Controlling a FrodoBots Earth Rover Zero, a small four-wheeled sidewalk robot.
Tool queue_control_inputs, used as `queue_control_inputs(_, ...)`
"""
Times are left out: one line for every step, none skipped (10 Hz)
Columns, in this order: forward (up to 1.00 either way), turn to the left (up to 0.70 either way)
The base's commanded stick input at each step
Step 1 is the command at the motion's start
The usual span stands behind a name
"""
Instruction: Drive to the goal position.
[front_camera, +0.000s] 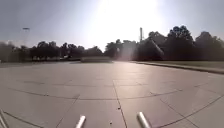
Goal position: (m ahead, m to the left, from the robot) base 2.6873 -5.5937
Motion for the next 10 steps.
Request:
queue_control_inputs(0.70,0.00)
queue_control_inputs(0.70,0.00)
queue_control_inputs(0.70,0.00)
queue_control_inputs(0.70,0.00)
queue_control_inputs(0.70,0.00)
queue_control_inputs(0.70,0.00)
queue_control_inputs(0.70,0.00)
queue_control_inputs(0.70,0.00)
queue_control_inputs(0.70,0.00)
queue_control_inputs(0.70,0.00)
